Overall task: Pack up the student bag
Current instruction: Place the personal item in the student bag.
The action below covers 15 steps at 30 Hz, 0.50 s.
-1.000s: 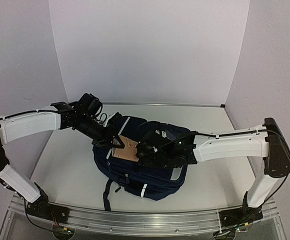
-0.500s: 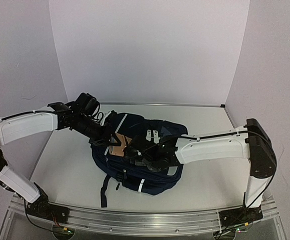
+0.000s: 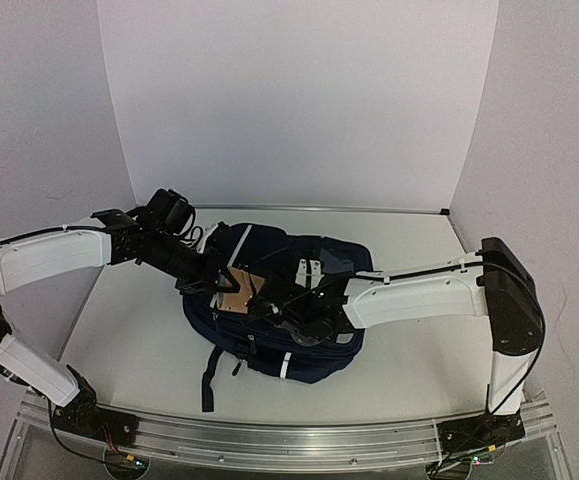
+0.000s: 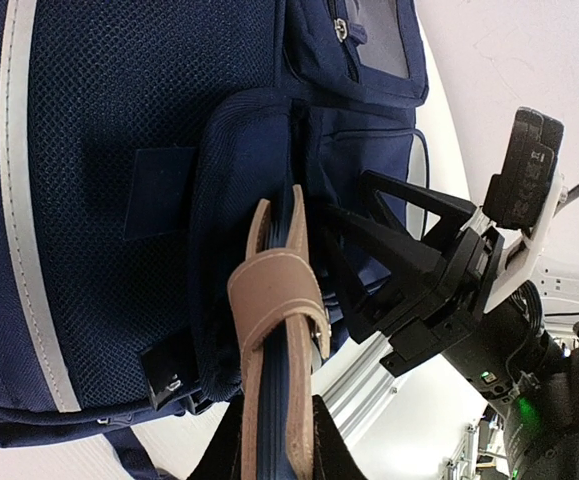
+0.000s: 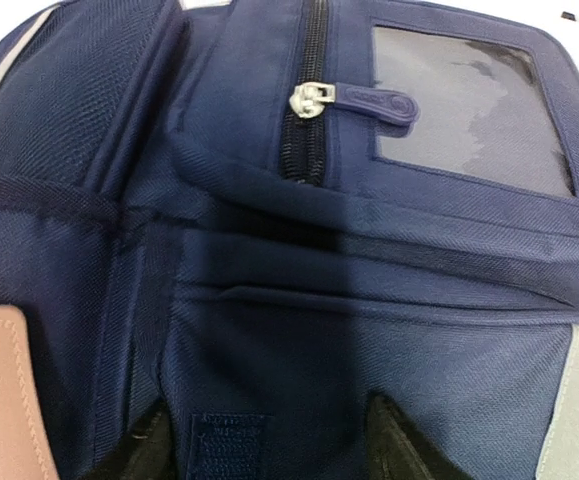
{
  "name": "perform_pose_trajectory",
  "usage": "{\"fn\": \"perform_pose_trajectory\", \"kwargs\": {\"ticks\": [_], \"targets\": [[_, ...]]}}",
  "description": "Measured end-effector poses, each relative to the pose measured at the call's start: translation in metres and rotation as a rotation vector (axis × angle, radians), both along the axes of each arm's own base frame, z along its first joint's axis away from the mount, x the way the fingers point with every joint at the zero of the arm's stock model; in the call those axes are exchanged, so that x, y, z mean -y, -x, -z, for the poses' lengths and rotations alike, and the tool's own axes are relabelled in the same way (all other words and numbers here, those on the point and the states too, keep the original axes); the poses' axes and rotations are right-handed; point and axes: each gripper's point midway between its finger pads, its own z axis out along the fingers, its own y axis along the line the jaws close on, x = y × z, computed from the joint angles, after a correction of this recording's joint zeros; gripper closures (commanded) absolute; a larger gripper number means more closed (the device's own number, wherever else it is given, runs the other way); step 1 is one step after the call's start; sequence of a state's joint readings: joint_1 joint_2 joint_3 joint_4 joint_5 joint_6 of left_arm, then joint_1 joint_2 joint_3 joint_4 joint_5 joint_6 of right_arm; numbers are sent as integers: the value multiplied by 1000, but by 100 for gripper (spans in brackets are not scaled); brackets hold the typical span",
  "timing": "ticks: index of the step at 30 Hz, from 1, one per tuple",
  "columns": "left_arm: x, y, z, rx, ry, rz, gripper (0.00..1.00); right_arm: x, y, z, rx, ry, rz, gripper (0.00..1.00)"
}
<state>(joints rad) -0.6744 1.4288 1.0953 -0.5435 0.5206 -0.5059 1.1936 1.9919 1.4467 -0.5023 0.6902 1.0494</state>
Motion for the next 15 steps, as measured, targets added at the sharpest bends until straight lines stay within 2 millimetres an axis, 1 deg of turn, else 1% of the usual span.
{"fn": "perform_pose_trajectory", "kwargs": {"ticks": [2,5,9,15], "targets": [[0,-1,0,4,5,-2,100,6,-4,0,2,-6,15,68],[1,-3,0,10,12,-3,100,14,-11,-1,1,-18,36,83],[4,-6,2,3,23,-2,100,20,-16,-4,-10,-47,50,100],[15,-9,5,-33,60,25,100,32,-15,-7,-39,-85,22,100]]}}
